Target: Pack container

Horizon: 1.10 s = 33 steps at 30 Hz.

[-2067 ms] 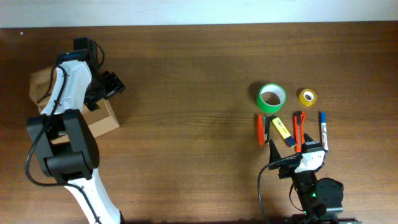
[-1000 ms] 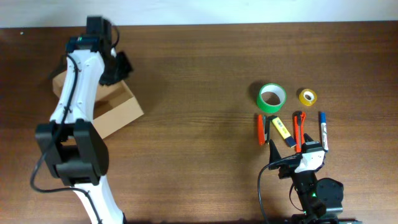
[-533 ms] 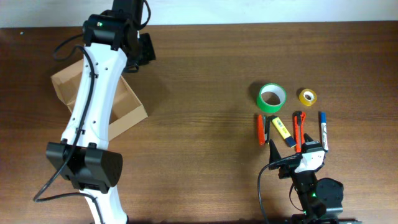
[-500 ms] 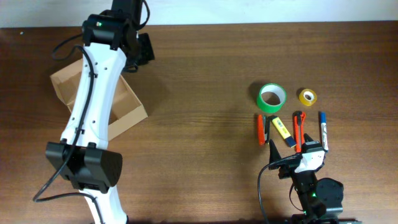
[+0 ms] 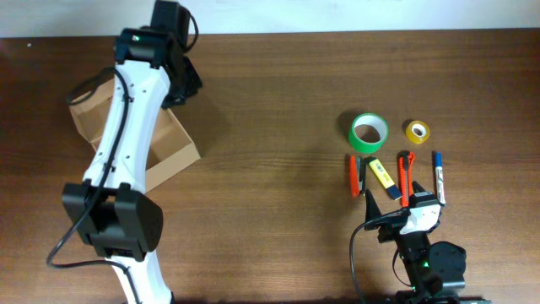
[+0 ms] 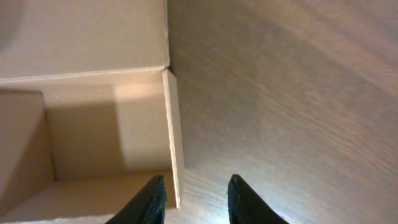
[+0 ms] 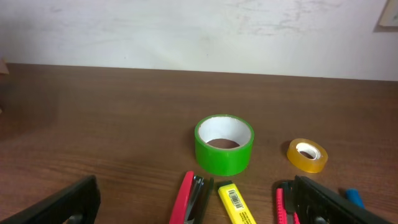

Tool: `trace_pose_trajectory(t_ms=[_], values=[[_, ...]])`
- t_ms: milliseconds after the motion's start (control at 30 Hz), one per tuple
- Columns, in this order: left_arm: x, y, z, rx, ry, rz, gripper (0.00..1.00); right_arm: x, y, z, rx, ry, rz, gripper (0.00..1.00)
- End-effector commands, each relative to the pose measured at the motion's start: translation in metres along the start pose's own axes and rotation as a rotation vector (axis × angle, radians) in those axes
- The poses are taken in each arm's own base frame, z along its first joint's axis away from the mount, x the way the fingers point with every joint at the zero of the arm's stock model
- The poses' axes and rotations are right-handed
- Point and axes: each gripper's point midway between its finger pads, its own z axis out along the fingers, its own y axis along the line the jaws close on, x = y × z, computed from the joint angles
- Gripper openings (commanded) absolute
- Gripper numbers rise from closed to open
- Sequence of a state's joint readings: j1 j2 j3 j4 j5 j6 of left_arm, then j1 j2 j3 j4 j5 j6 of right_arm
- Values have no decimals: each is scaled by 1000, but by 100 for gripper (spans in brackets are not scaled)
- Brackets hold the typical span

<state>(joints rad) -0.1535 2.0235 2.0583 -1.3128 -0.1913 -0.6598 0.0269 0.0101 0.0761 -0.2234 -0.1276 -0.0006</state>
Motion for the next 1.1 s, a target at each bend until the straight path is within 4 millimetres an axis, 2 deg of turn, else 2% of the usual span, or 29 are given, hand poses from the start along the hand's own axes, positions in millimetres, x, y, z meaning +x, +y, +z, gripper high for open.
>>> trace_pose_trajectory(t_ms=[0, 167, 333, 600, 767, 1067], values=[[15, 10, 36, -44, 75, -75, 33, 2, 0, 0, 4, -2, 5, 99], [29, 26, 67, -53, 140, -111, 34, 2, 0, 0, 4, -2, 5, 99], [35, 42, 84, -77, 168, -137, 36, 2, 0, 0, 4, -2, 5, 99], [46, 42, 108, -31, 198, -137, 38, 2, 0, 0, 4, -2, 5, 99], [52, 44, 117, -34, 204, -132, 39, 2, 0, 0, 4, -2, 5, 99], [49, 42, 118, -26, 191, -130, 39, 2, 0, 0, 4, -2, 5, 99]])
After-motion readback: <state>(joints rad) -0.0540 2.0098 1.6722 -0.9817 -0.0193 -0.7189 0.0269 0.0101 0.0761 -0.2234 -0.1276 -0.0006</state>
